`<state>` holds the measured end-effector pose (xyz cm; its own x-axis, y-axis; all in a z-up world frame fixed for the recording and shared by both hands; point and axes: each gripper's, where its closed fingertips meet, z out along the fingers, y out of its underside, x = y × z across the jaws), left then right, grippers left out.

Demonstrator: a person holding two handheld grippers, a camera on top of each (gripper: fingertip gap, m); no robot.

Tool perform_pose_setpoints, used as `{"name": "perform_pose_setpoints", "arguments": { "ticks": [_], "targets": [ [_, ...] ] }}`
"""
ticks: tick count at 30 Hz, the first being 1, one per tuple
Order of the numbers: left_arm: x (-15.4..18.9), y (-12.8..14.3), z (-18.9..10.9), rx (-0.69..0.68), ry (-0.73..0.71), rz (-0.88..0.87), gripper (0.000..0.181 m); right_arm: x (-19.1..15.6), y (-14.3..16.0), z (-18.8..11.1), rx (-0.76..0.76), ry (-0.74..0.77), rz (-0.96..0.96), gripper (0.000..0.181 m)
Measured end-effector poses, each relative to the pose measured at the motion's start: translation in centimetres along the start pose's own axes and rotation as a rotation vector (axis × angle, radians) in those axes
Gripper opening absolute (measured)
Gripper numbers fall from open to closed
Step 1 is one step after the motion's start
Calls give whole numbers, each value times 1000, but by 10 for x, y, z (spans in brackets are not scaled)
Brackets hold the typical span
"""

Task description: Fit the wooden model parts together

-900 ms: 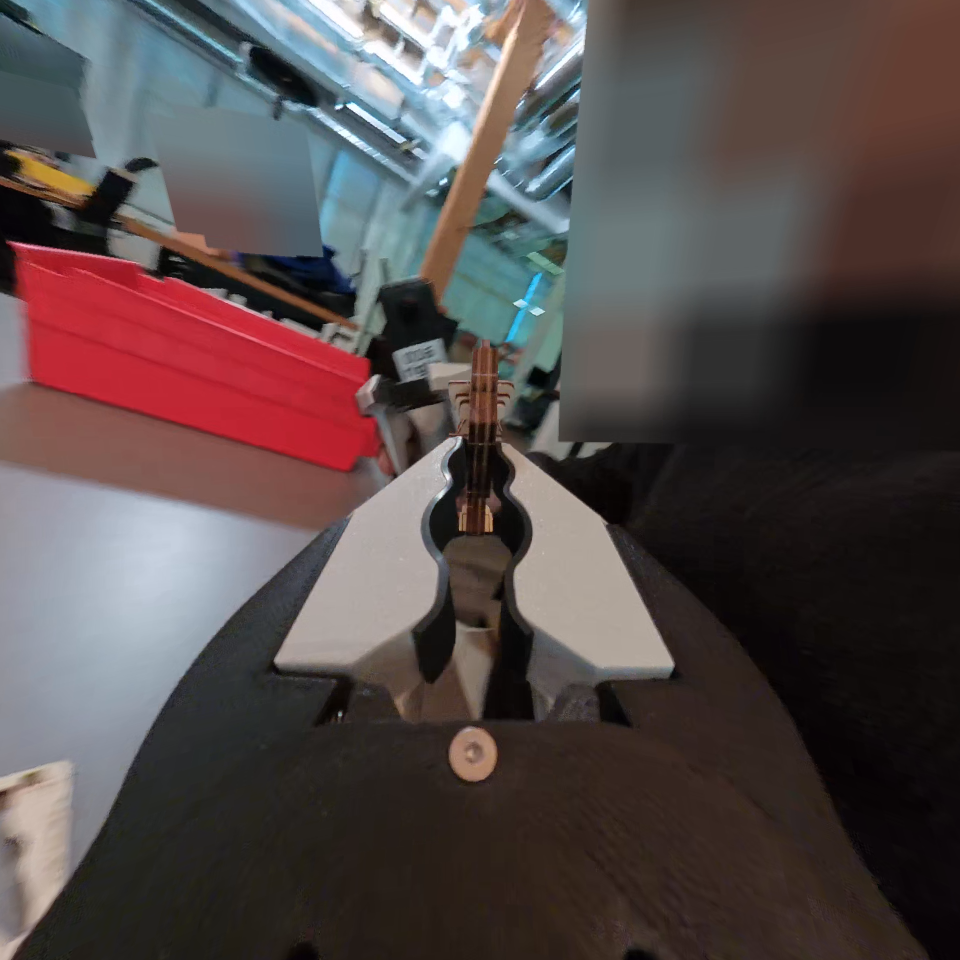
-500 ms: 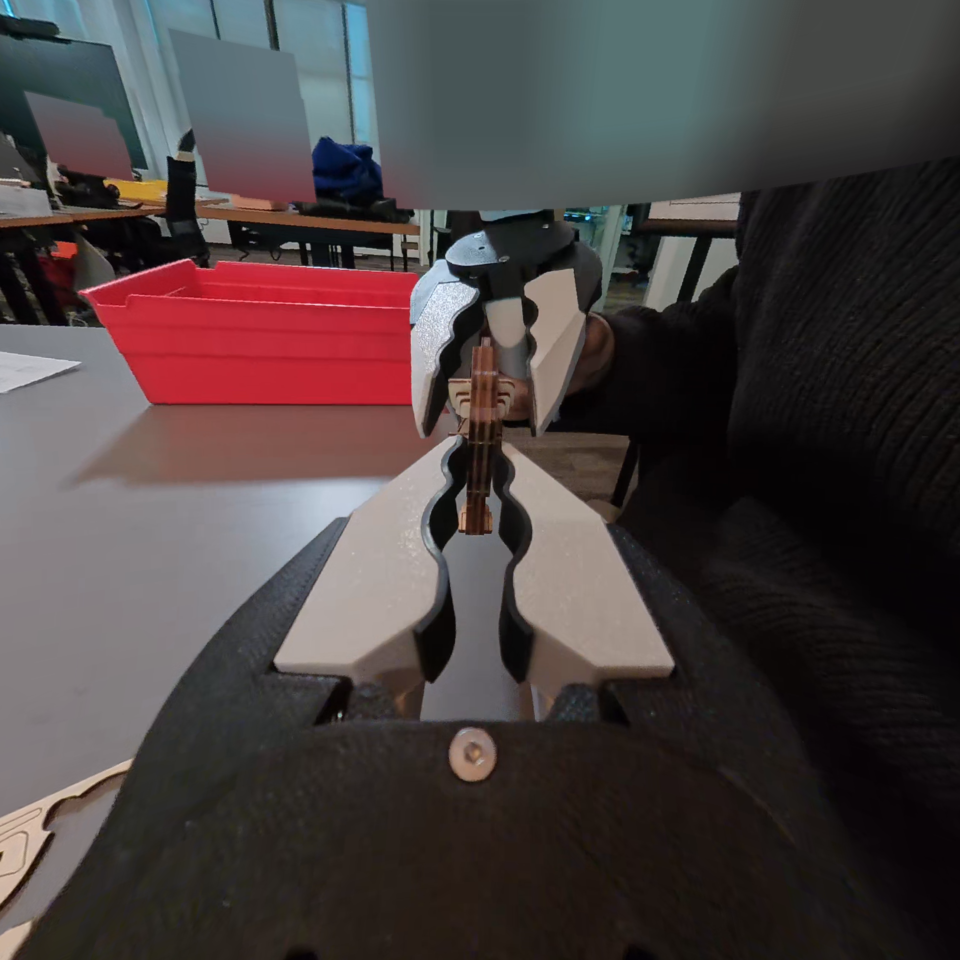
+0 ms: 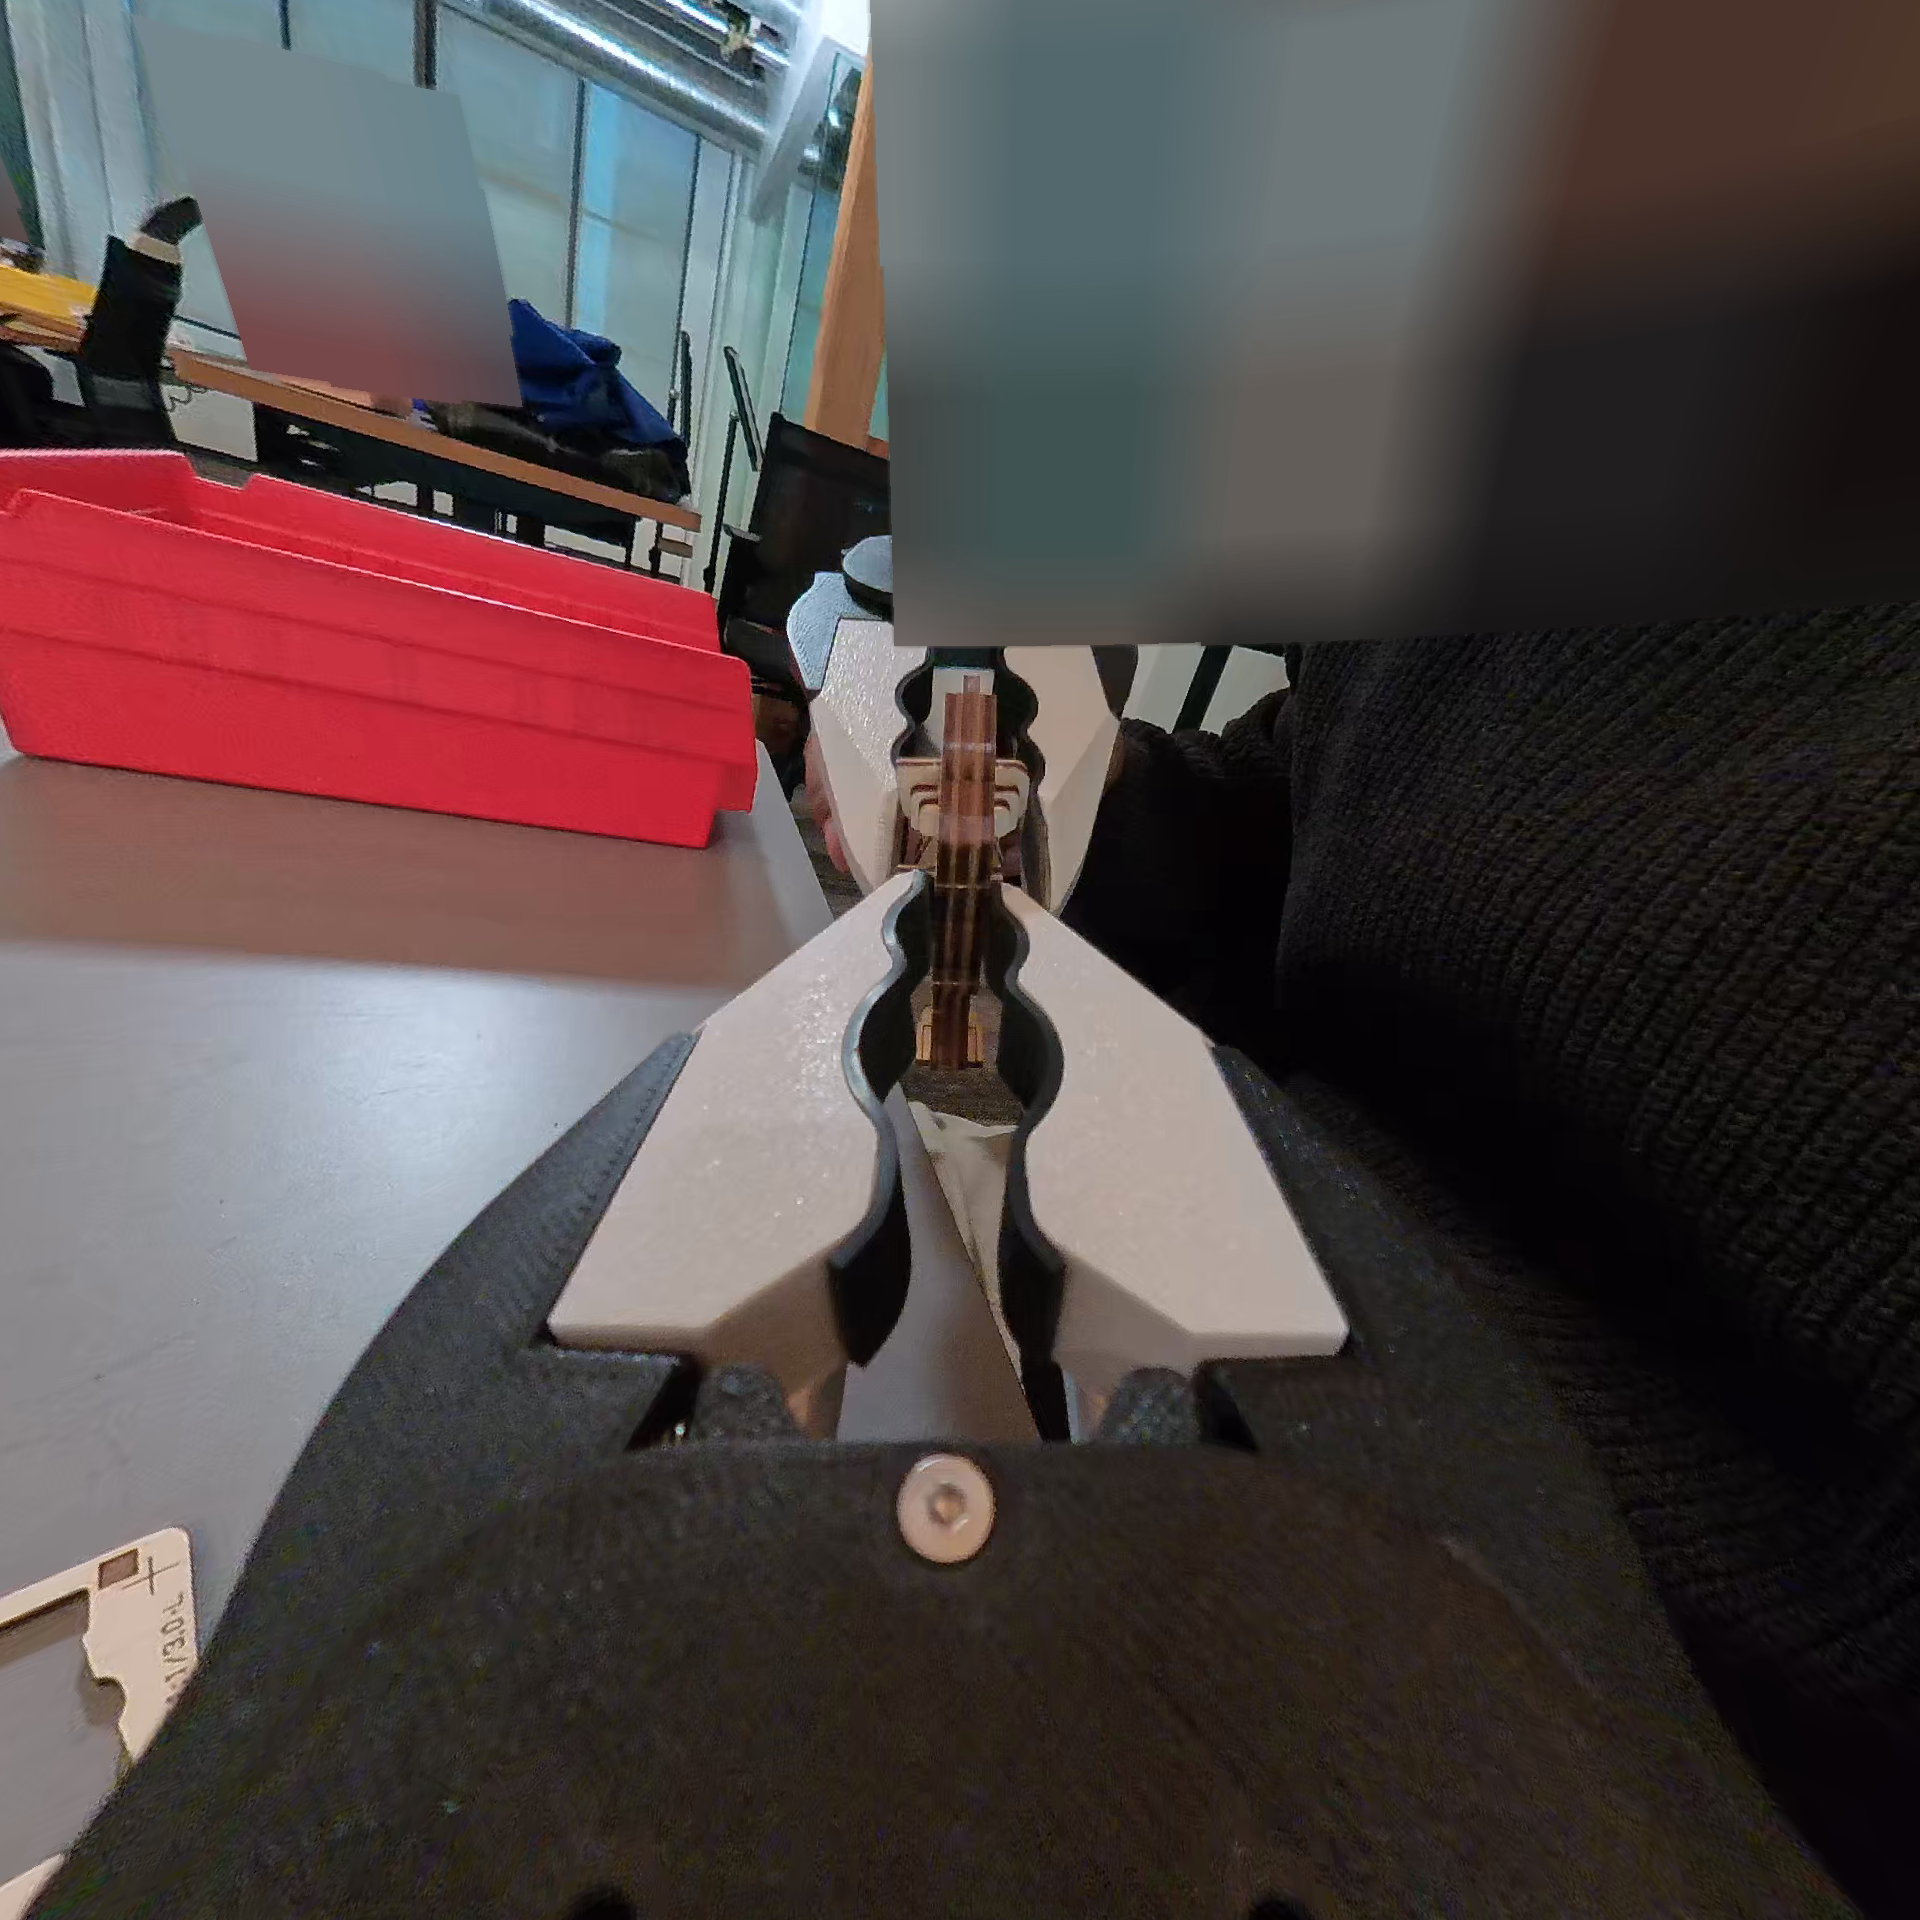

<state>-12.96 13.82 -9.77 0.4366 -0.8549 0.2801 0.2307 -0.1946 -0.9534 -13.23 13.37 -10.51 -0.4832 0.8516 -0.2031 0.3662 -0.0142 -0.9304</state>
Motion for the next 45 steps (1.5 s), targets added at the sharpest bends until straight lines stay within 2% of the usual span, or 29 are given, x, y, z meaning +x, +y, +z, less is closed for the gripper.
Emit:
{"name": "perform_pose_setpoints", "arguments": {
  "ticks": [9,19,45],
  "targets": [
    [1,-8,-1,75,36,-74,6,-1,-6,1,52,0,3,21],
    [3,-10,-1,89,46,-77,6,0,-10,2,81,21,6,26],
    [3,-12,-1,120,54,-118,7,1,-13,2,102,42,-1,24]
  ]
}}
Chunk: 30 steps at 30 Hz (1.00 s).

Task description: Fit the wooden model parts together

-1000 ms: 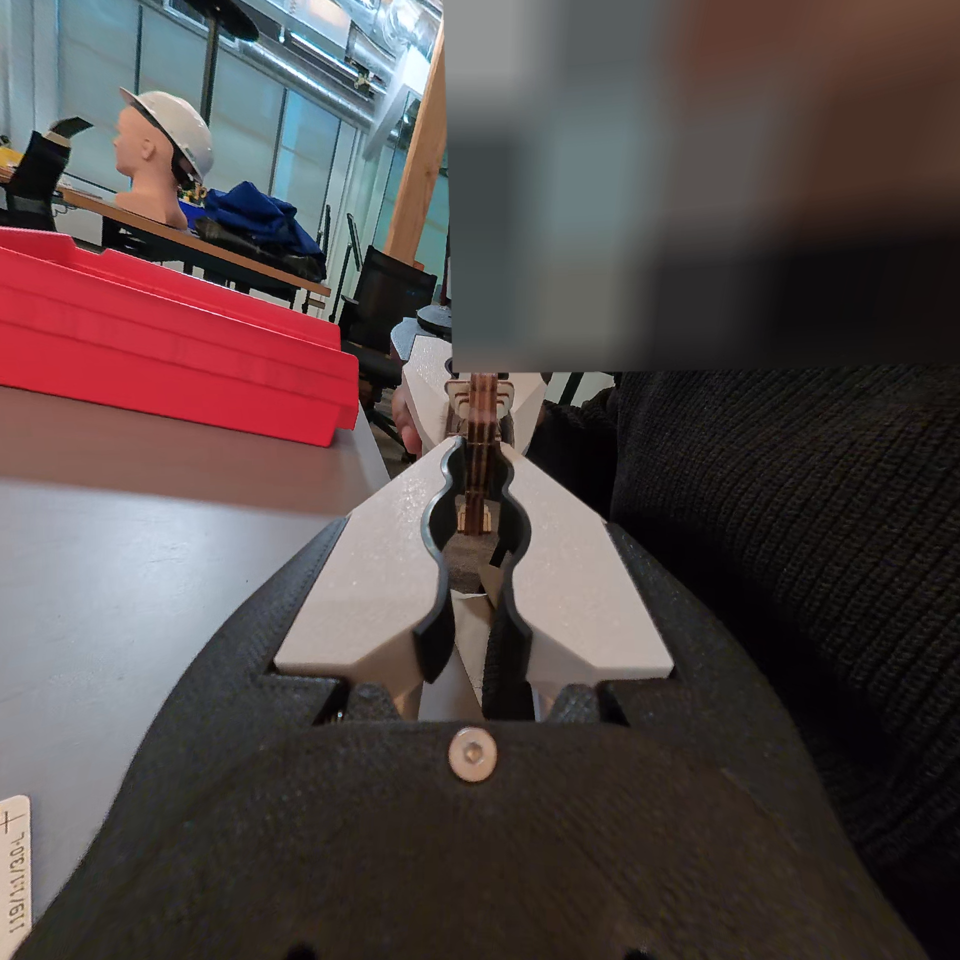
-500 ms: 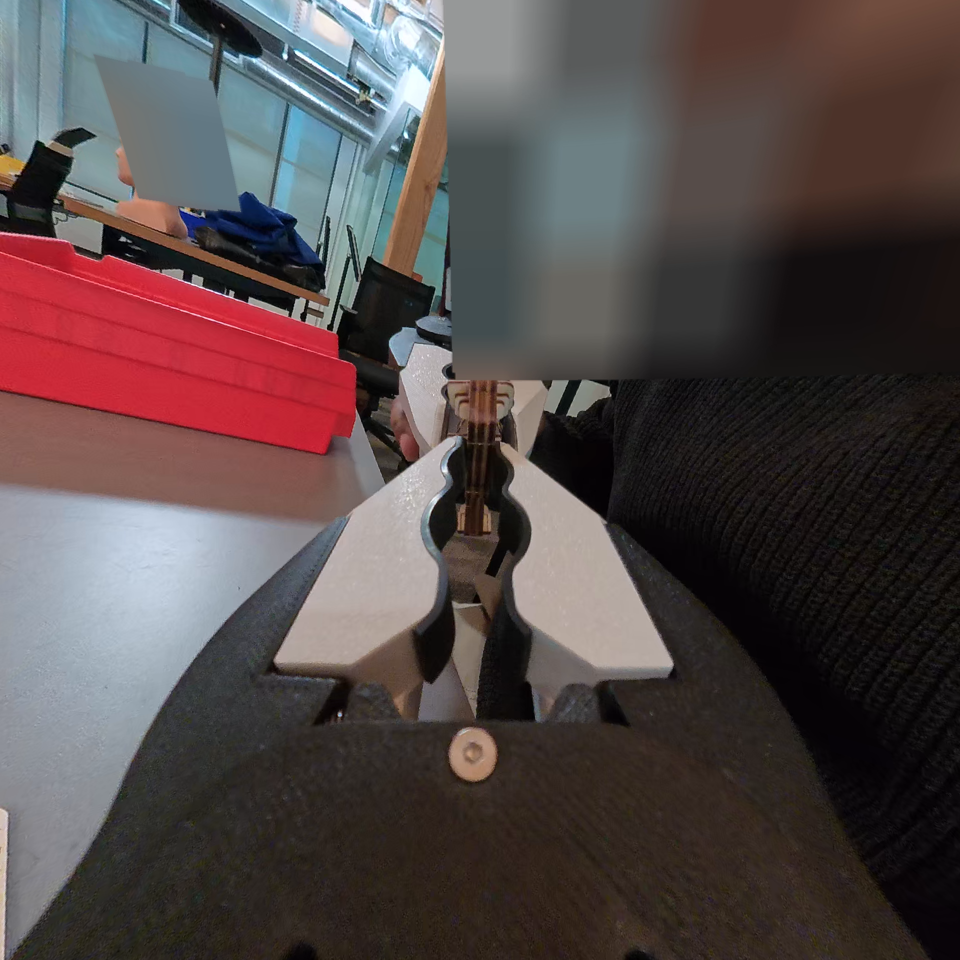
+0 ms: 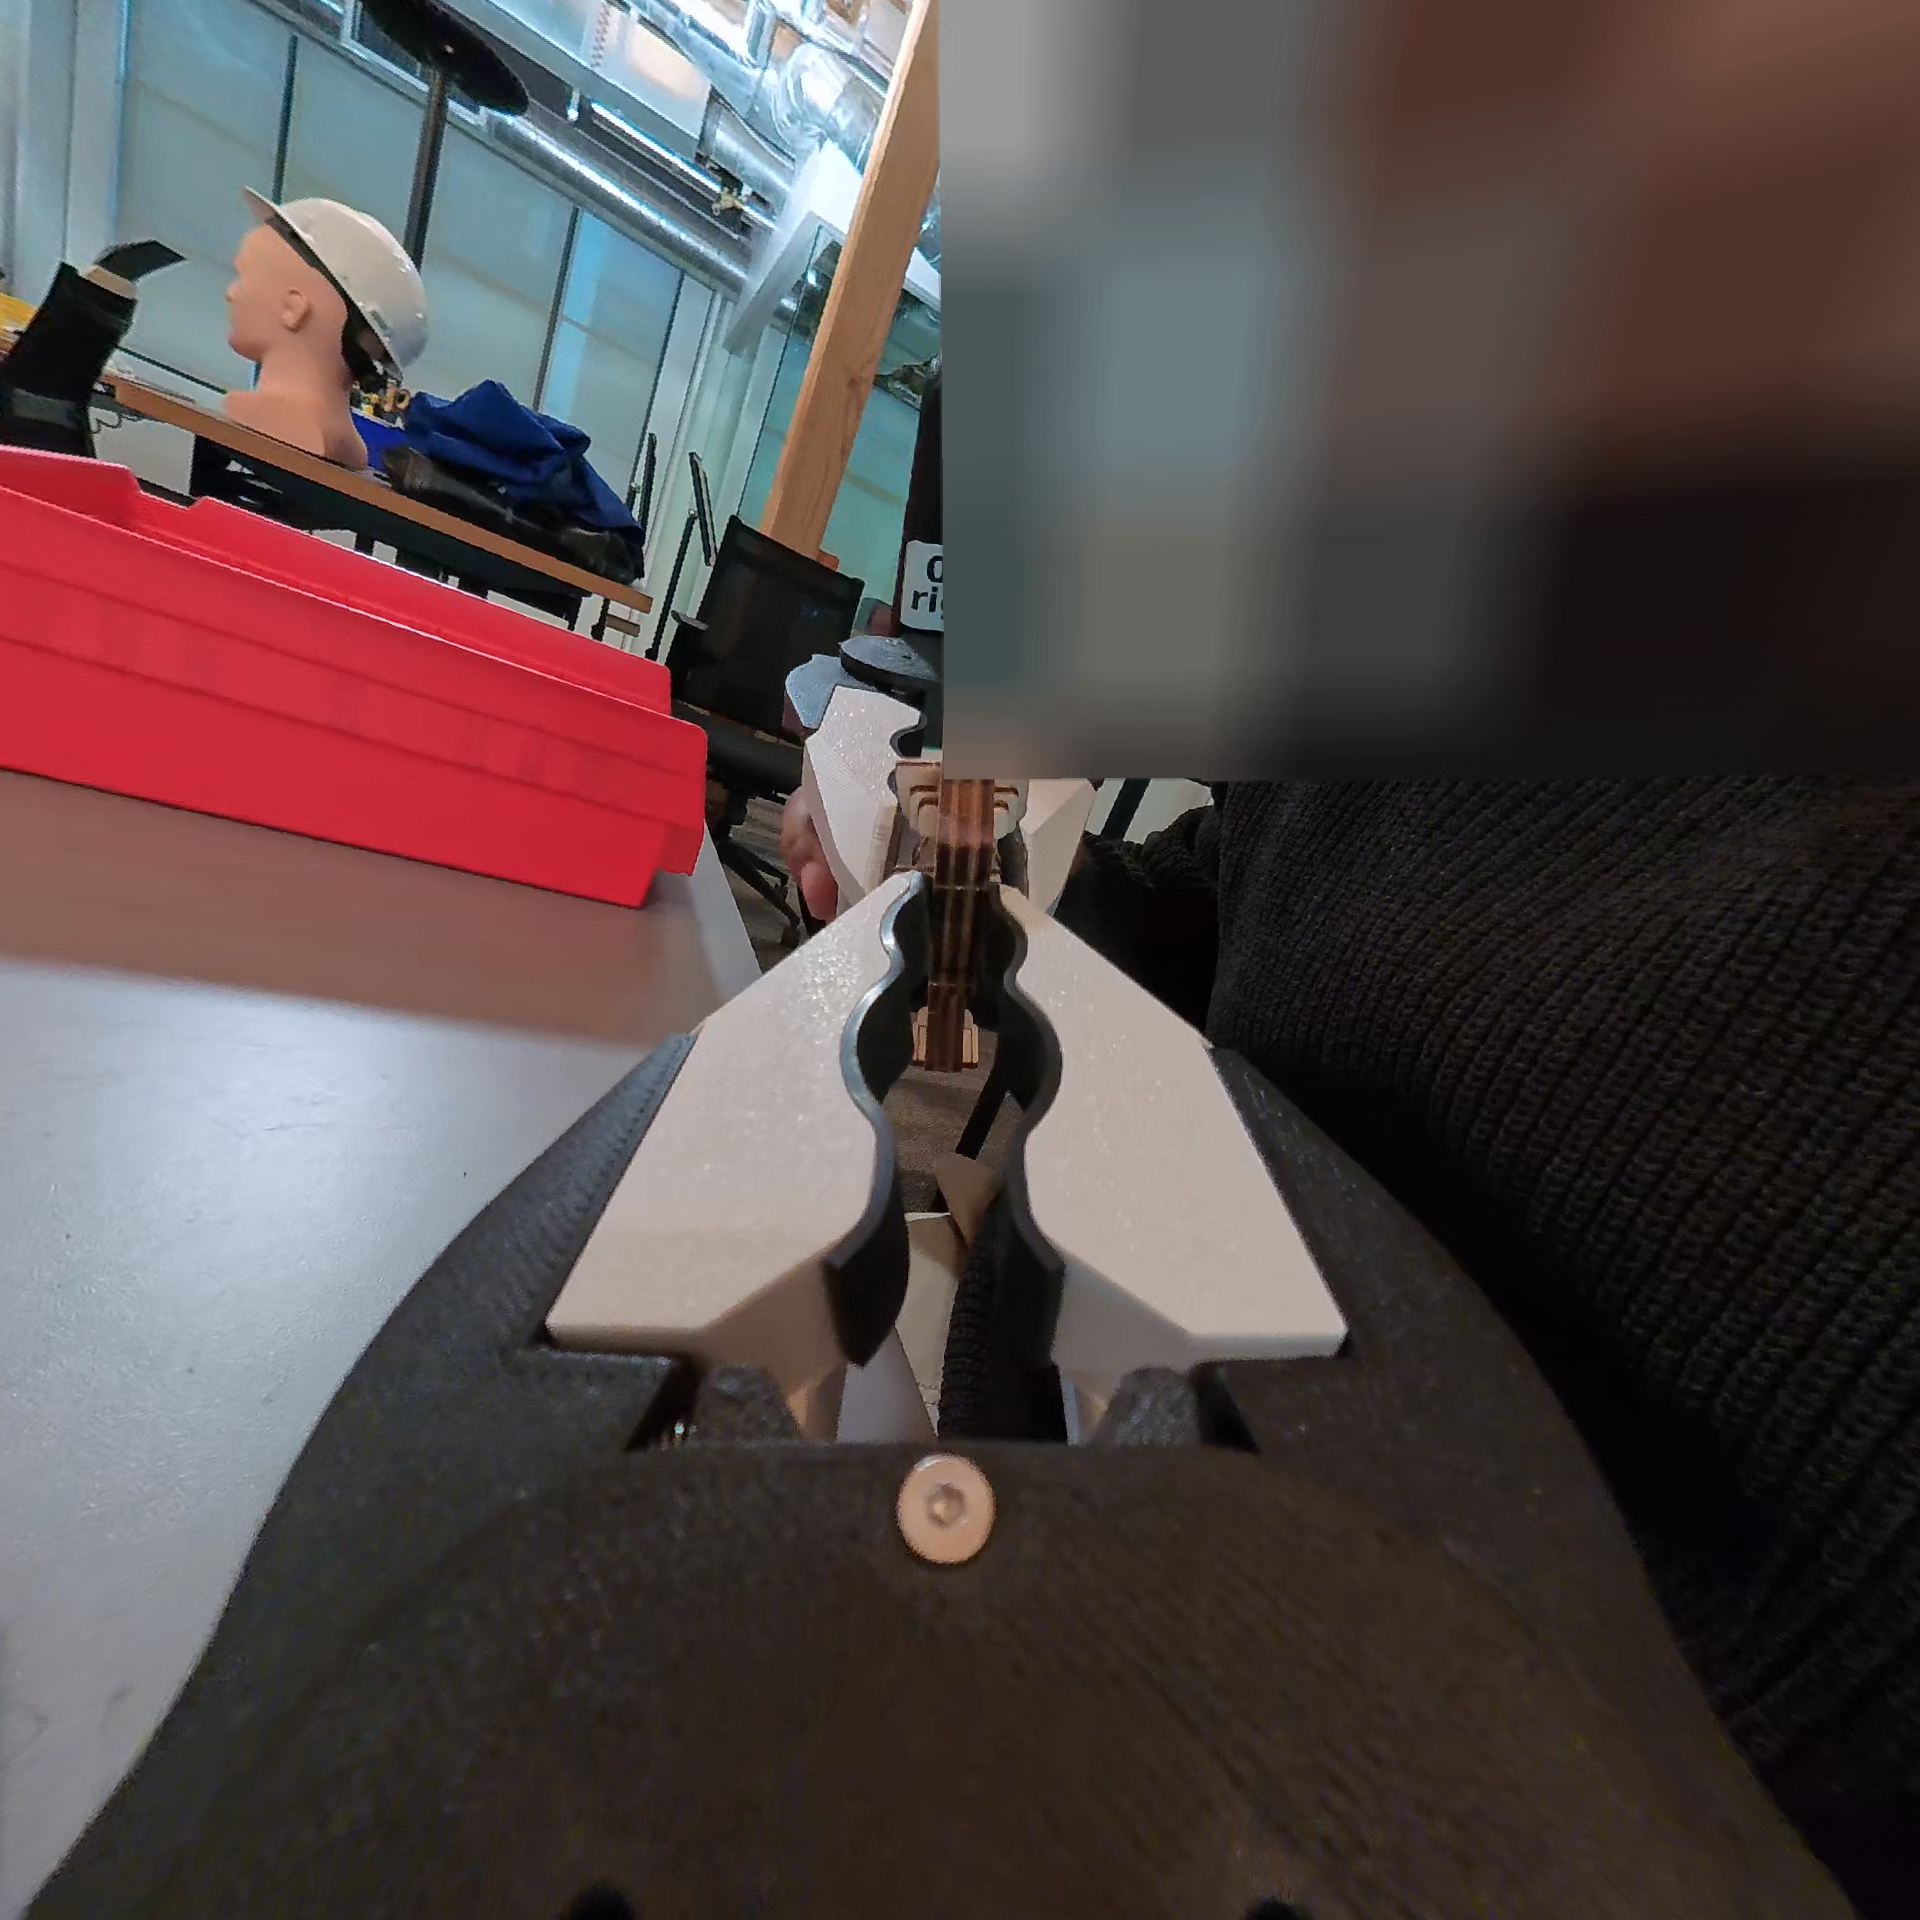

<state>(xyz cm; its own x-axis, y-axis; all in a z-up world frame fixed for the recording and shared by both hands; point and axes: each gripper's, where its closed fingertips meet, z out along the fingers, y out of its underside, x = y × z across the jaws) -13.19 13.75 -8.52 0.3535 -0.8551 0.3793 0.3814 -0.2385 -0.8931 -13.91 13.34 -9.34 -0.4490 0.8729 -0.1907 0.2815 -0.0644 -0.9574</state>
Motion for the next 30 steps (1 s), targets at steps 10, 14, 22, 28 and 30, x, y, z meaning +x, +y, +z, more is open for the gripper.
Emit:
{"name": "perform_pose_setpoints", "arguments": {
  "ticks": [10,14,22,28,30],
  "targets": [
    [-2,1,1,0,1,-47,7,2,2,0,-5,29,-18,22],
    [-2,1,1,5,9,-62,7,1,1,-1,4,30,-13,22],
    [-2,2,2,-1,11,-70,7,1,2,-2,-11,36,-34,20],
    [-1,1,3,6,19,-86,7,-1,1,-2,-10,28,-35,20],
    [-1,1,2,6,18,-80,7,-1,1,-2,-7,23,-26,20]
  ]
}}
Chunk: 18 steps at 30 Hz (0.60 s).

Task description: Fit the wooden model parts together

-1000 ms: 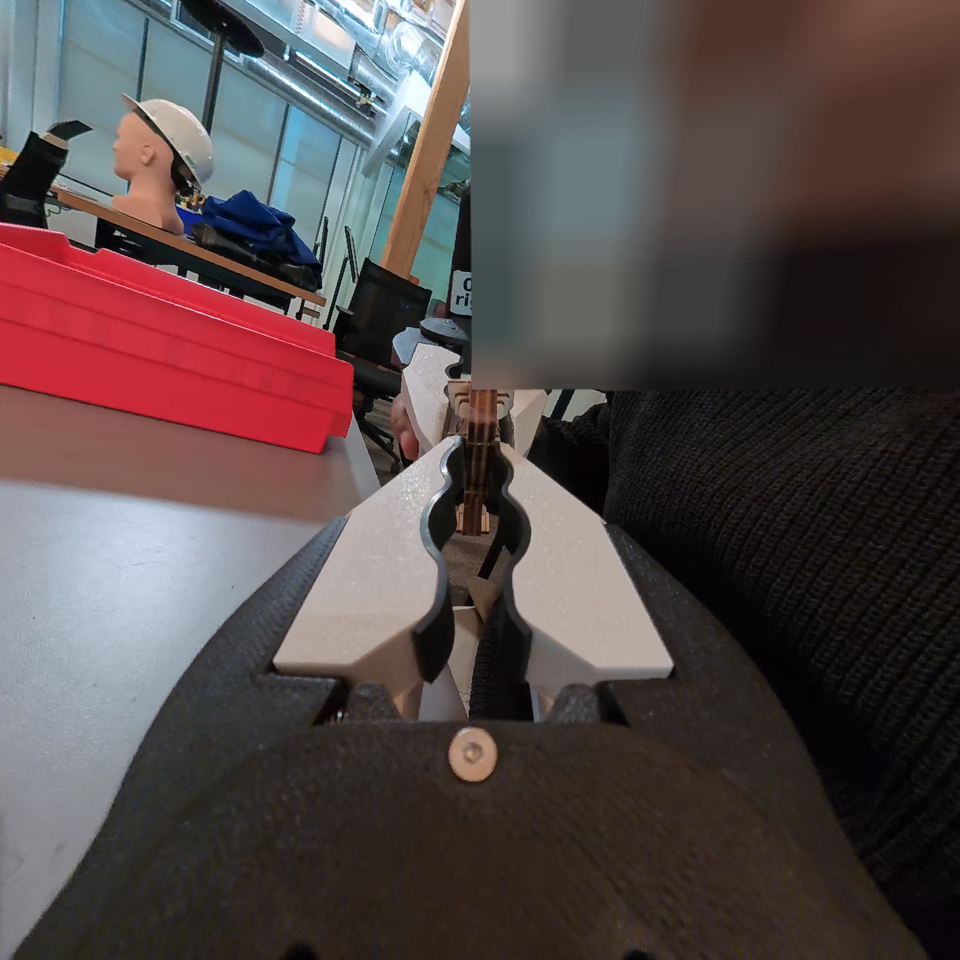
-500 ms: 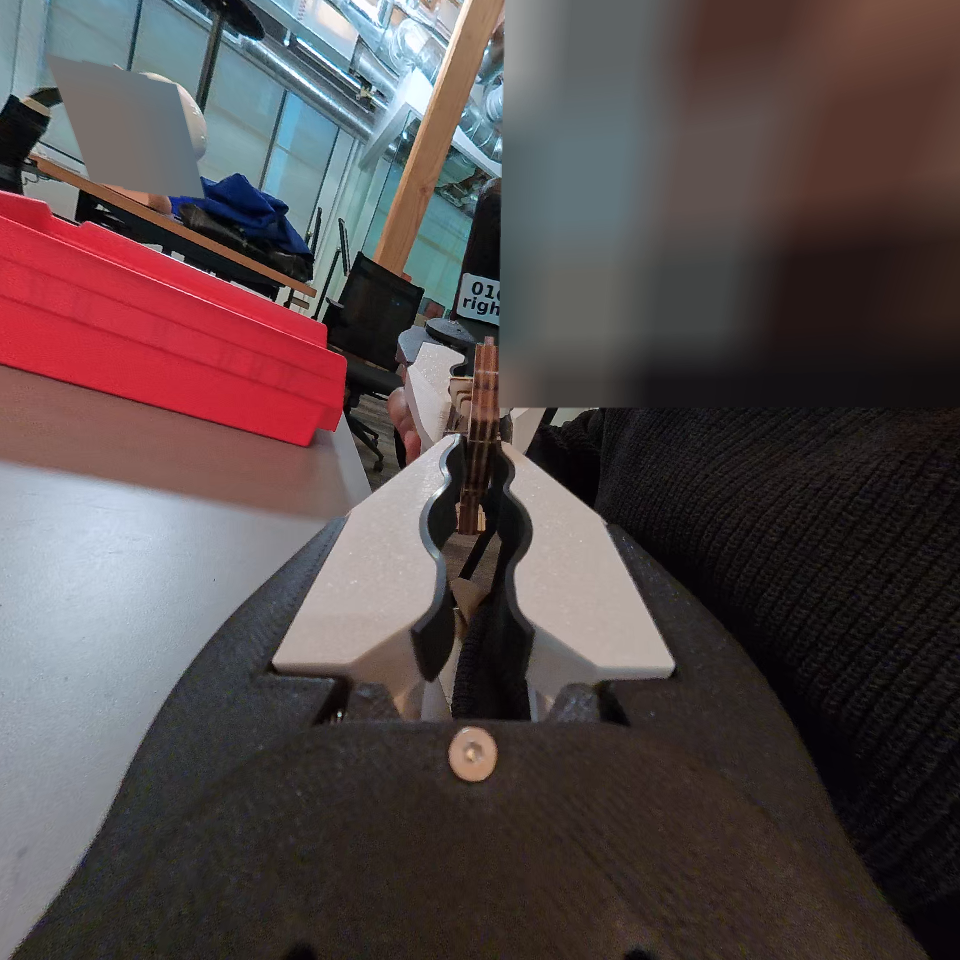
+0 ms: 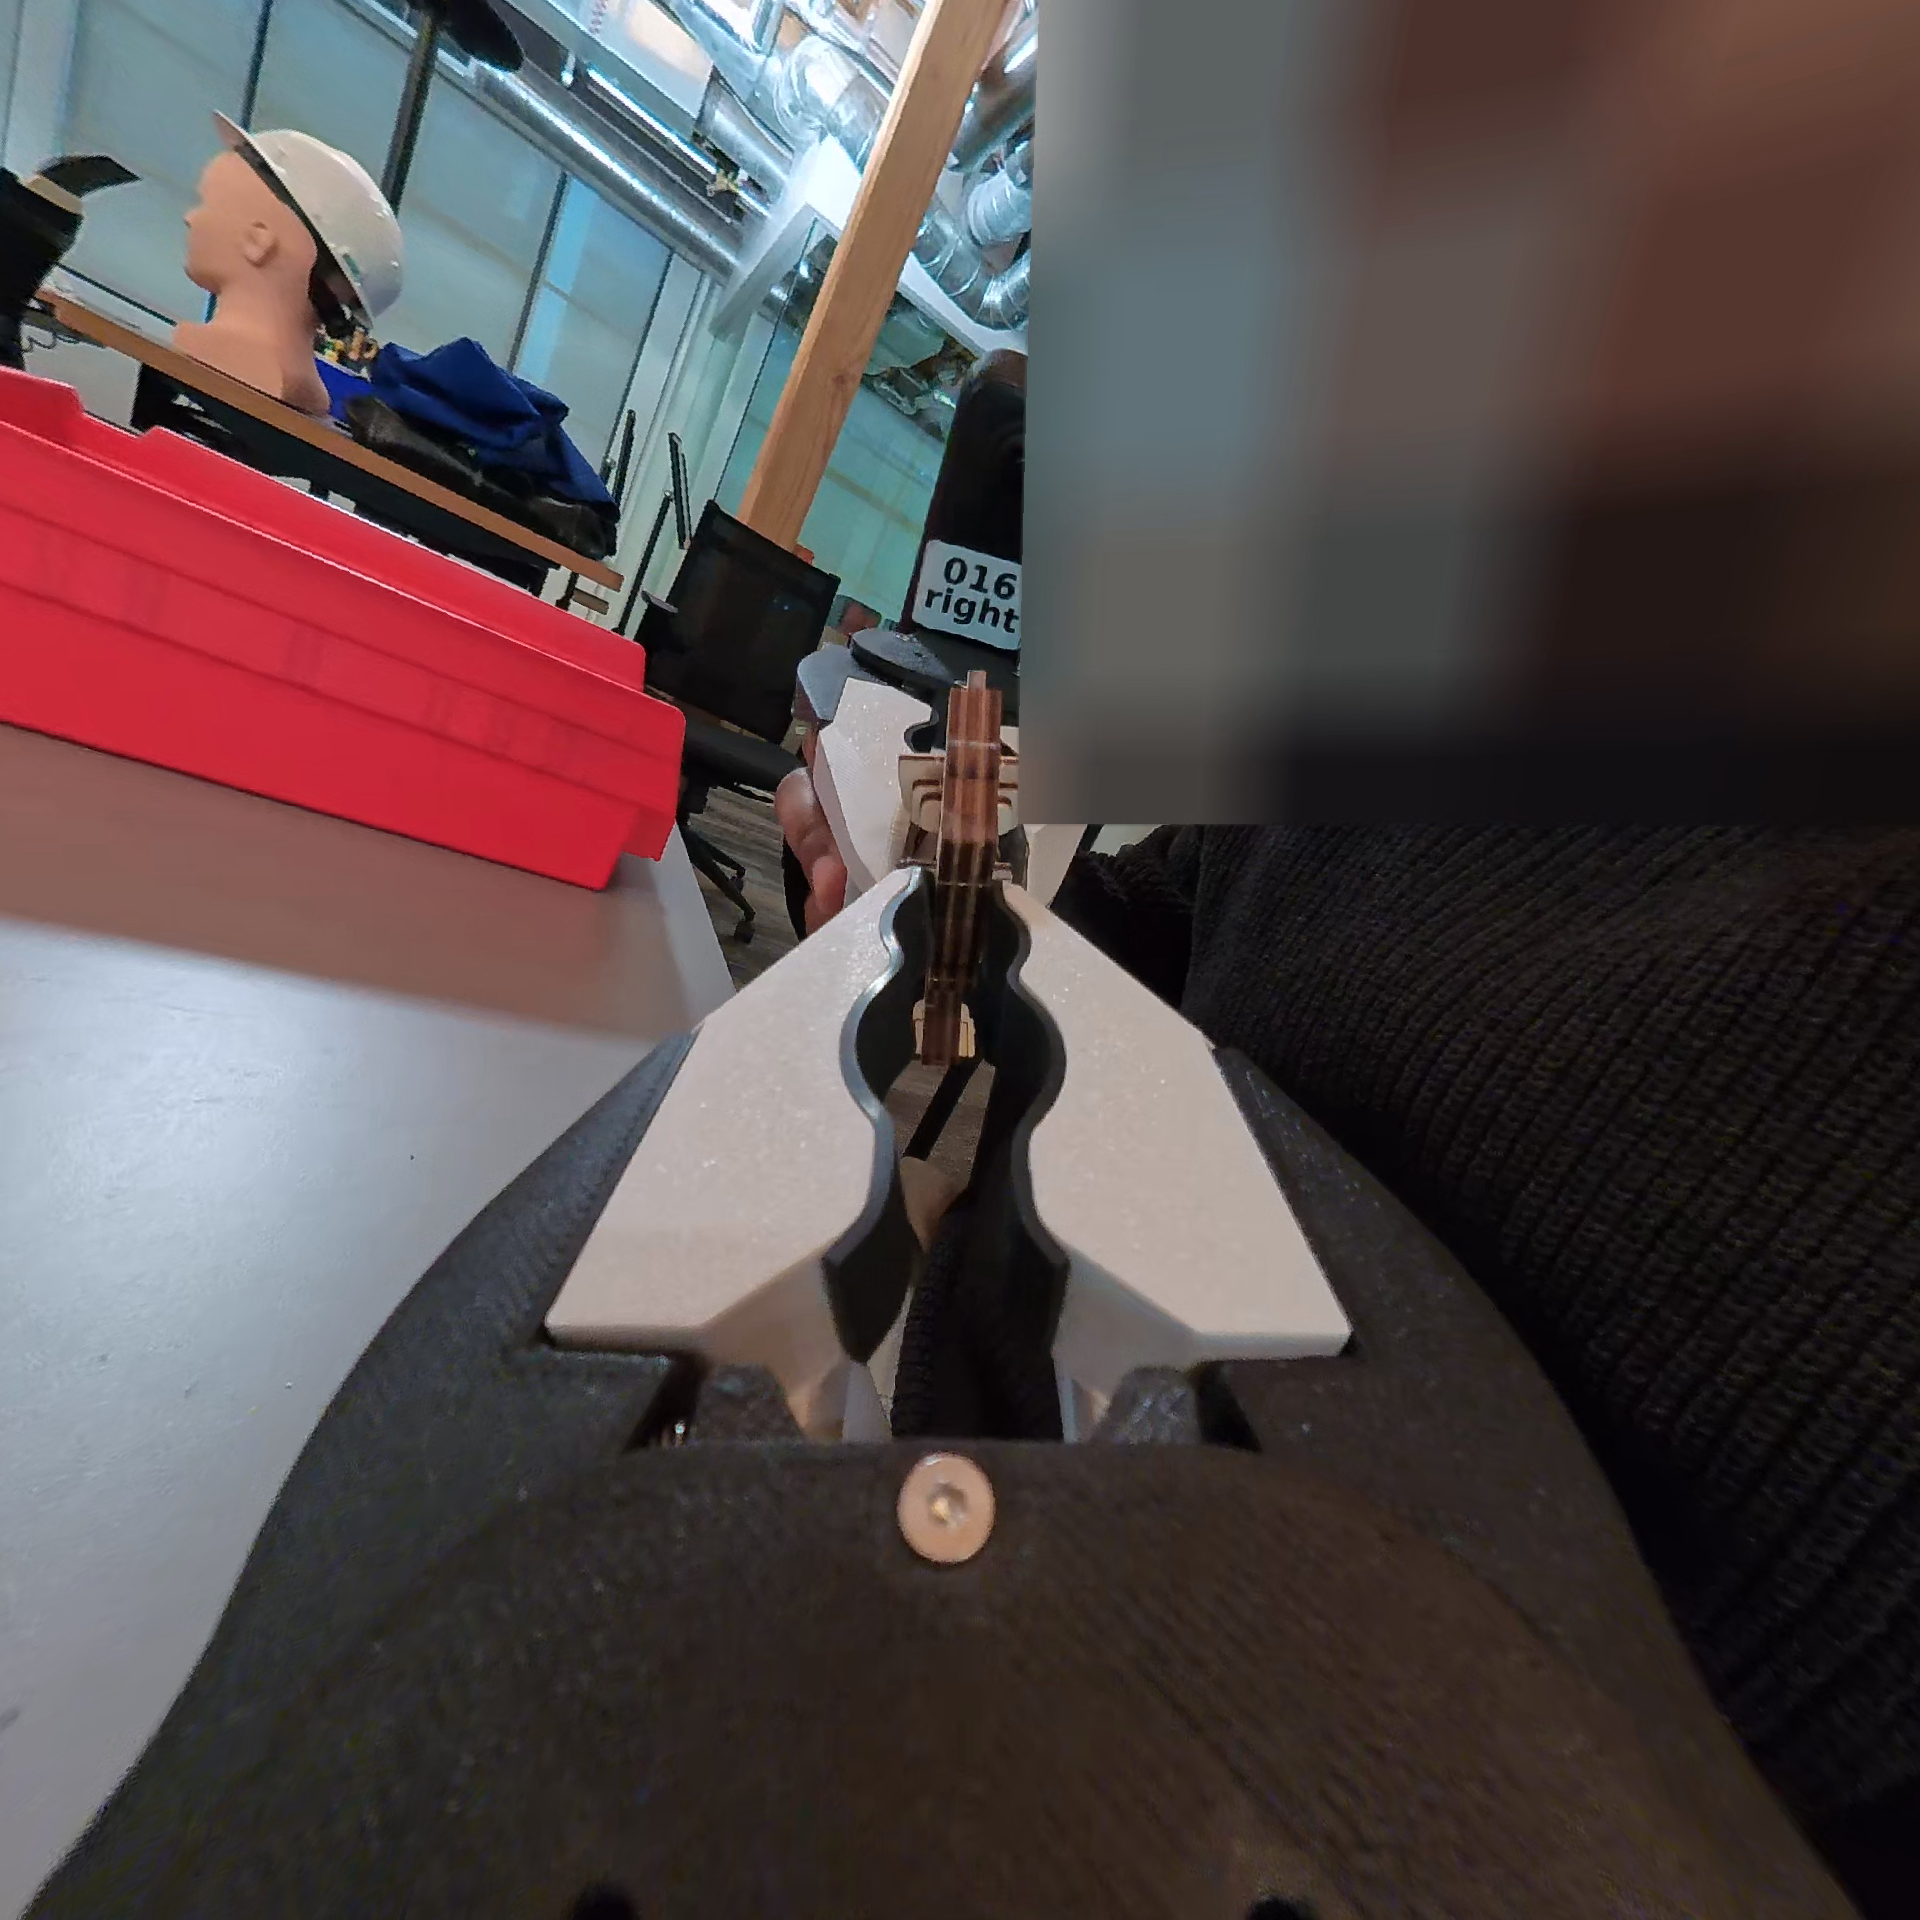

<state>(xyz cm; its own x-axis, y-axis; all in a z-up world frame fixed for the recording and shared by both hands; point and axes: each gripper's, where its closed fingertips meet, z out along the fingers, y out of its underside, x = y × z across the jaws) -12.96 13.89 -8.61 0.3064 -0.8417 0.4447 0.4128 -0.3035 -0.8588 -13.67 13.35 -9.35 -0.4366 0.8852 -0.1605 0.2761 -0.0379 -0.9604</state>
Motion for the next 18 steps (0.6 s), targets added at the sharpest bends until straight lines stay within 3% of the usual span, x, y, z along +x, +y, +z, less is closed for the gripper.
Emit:
{"name": "perform_pose_setpoints", "arguments": {
  "ticks": [4,14,18],
  "targets": [
    [1,-1,1,4,5,3,8,-1,-1,-1,-10,15,-49,20],
    [13,-6,-1,0,31,116,7,-10,-12,1,70,-64,42,28],
    [15,-7,-1,7,41,117,7,-14,-14,2,83,-89,59,23]
  ]
}}
